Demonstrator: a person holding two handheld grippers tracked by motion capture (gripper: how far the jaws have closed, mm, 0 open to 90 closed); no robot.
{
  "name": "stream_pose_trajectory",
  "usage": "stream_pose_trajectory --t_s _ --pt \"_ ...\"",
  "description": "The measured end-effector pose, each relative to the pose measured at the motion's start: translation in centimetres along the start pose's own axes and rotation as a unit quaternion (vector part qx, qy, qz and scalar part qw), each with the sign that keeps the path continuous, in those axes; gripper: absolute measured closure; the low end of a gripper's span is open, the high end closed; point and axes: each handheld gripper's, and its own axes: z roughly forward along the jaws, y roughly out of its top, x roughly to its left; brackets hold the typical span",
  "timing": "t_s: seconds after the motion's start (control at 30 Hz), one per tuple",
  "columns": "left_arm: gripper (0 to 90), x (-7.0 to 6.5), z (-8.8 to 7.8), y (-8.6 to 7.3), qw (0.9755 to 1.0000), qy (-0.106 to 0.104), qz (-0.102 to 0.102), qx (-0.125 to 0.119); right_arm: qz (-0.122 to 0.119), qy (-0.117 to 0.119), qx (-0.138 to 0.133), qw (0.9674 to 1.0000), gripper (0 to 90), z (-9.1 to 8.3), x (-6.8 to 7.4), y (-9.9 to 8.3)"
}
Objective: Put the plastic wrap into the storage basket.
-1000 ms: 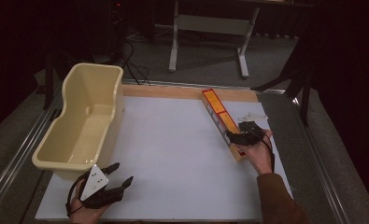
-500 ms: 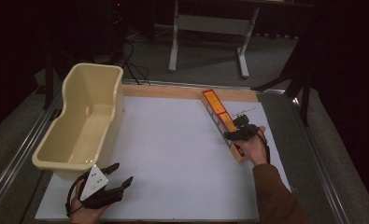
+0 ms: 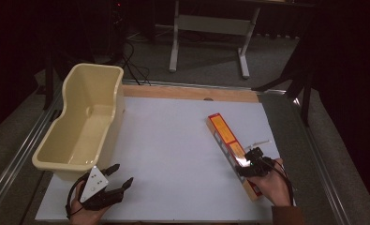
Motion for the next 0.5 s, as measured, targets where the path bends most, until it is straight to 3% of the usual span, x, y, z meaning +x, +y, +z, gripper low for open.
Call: stream_pose_trajectory --t_s 0.17,0.23,0.3,0.37,0.5 --pt "35.2 0.0 0.2 0.0 1.0000 -0.001 -0.001 0.001 -0.009 0.004 0.032 0.9994 35.9 -1.3 0.6 -1.8" --pt "35.2 0.0 0.2 0.0 1.0000 -0.001 -0.001 0.001 -0.021 0.011 0.023 0.9995 23.7 -1.3 0.6 -1.5" --pt "35.2 0.0 0.2 0.0 1.0000 -0.001 0.000 0.002 -0.020 0.018 0.014 0.9995 22.7 -1.3 0.4 -1.0" --pt "35.2 0.0 0.3 0.1 1.0000 -0.002 0.000 0.002 -0.024 0.043 0.013 0.9987 20.5 -0.7 0.0 0.9" --pt "35.2 0.1 0.3 0.0 1.0000 -0.002 -0.002 0.002 -0.034 0.044 0.042 0.9976 21.1 1.0 -0.1 3.8"
